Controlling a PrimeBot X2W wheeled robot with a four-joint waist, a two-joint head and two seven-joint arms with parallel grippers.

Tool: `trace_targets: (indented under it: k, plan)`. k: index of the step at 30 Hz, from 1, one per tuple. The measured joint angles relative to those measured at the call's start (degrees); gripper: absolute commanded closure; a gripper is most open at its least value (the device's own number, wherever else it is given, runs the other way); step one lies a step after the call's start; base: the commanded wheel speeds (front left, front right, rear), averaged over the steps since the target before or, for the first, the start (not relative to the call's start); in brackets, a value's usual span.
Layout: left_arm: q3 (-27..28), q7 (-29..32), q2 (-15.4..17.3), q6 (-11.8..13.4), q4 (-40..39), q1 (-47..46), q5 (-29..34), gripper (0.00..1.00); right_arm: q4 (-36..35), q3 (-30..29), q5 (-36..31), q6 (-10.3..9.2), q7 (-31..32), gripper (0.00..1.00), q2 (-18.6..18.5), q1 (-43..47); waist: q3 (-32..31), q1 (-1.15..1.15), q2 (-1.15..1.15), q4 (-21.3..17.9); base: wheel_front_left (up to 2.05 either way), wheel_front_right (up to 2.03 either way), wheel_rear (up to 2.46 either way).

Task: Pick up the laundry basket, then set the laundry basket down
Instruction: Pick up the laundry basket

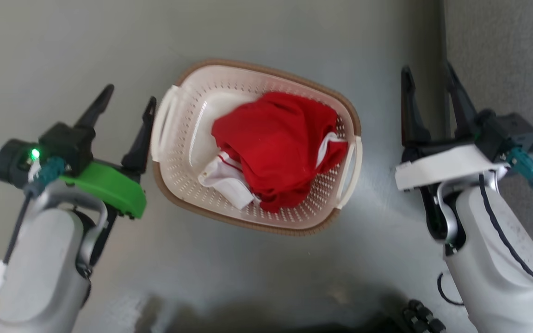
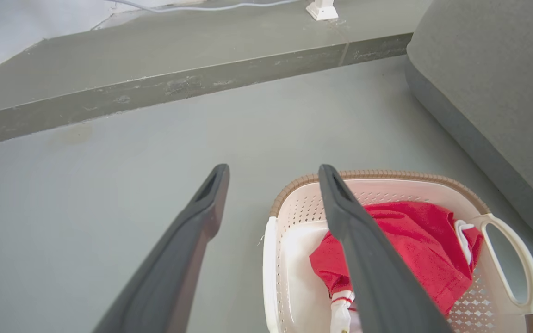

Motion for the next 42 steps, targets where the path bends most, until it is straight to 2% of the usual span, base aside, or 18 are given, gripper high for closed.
trace_targets:
  k: [11,19,33,34,36,37,38,42]
  plan:
    - [-1.58,5.67,0.62,-2.59,7.13,-8.85,-1.81,0.0,-3.63,-0.08,-0.46,0.0,-0.1,0.0,1.07,-6.28,8.9,0.0,0.0,-2.72,0.0,0.0,0.0]
    - [-1.99,7.69,1.82,-3.28,14.18,-12.8,-2.52,0.0,-4.36,-0.09,-0.73,0.01,-0.25,0.0,1.99,-8.66,14.49,0.0,0.0,-4.82,0.0,0.0,0.0]
    - [-2.72,8.11,1.96,-3.97,23.05,-17.72,-3.65,0.0,-3.55,-0.29,-0.71,0.02,-0.25,0.0,2.6,-8.95,18.46,0.0,0.0,-7.28,0.0,0.0,0.0]
    - [-2.85,8.15,1.92,-3.97,23.63,-18.0,-3.88,0.08,-3.46,-0.29,-0.7,0.08,-0.25,0.0,2.61,-9.01,18.53,0.0,0.0,-7.31,0.0,0.0,0.0]
    - [-3.24,8.25,1.91,-4.0,24.93,-18.72,-4.1,0.55,-3.41,-0.29,-0.7,0.09,-0.25,0.0,2.64,-9.16,18.62,0.0,0.0,-7.35,0.0,0.0,0.0]
    - [-3.26,8.23,1.91,-4.0,25.36,-19.01,-4.1,0.66,-3.35,-0.27,-0.7,0.1,-0.25,0.0,2.65,-9.28,18.66,0.0,0.0,-7.37,0.0,0.0,0.0]
    - [-3.26,8.25,1.87,-4.0,26.06,-19.36,-4.11,0.74,-3.34,-0.27,-0.7,0.1,-0.25,0.0,2.66,-9.43,18.68,0.0,0.0,-7.38,0.0,0.0,0.0]
    - [-3.55,8.16,1.78,-4.09,27.62,-20.56,-4.11,0.83,-3.28,-0.3,-0.7,0.46,-0.25,0.0,2.69,-9.65,18.75,0.0,0.0,-7.37,0.0,0.0,0.0]
